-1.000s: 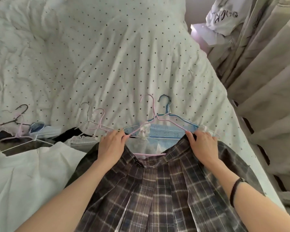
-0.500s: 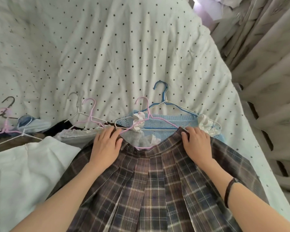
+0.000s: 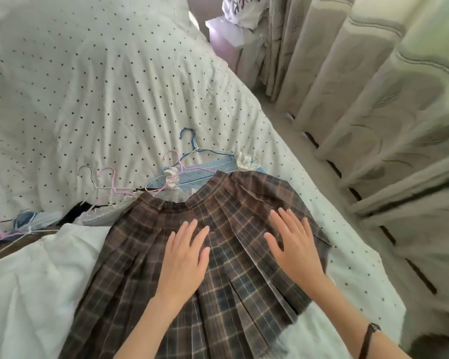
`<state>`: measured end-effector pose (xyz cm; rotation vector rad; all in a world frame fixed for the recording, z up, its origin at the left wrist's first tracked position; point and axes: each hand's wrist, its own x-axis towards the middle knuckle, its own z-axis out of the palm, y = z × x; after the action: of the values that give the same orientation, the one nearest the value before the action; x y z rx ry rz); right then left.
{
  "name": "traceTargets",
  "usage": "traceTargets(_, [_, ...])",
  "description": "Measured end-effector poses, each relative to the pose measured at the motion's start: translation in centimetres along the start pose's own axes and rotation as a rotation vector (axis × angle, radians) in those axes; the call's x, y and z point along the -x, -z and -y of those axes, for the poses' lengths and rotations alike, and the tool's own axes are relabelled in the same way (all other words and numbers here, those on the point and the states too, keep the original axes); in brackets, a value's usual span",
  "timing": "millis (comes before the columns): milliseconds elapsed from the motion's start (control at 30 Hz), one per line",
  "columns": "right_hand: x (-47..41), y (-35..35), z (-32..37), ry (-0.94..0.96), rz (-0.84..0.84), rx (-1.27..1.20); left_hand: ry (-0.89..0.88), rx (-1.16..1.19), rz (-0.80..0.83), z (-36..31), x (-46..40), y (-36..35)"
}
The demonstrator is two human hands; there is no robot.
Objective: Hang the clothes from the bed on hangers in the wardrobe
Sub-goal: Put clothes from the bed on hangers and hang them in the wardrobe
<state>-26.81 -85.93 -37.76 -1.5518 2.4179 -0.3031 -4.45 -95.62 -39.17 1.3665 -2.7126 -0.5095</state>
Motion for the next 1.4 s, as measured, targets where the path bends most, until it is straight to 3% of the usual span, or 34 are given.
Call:
traceTargets(167, [11.2,2.6,-0.2,-0.216,-0.061,-0.045,-0.120,0.121,0.071,-3.9,4.4,0.5])
traceTargets(367, [24.1,5.9,-2.3,-0.510,-0.209,0.021,-0.545,0.021,0.132,-10.6,6.3,1.3])
traceTargets(600, [37.7,9.1,-3.3,-0.839,-0.411,0.045,-0.950,0.100,0.159,-23.4,12.4,1.5])
traceTargets(733, [46.4,9.8,-3.7,-1.002,-0.537,0.030,-1.123,0.213,0.188,-30.1,18.7,1.2])
traceTargets(933, [60.6,11.8,-3.0,-1.214,-0.683,0.025,-1.390,0.198,0.236,-39.2,30.3,1.5])
traceTargets(1400, [86.8,12.0,3.5,-1.779,-0.890,0.185,-1.945,0.290,0.437,-50.9,57.7,-0.9])
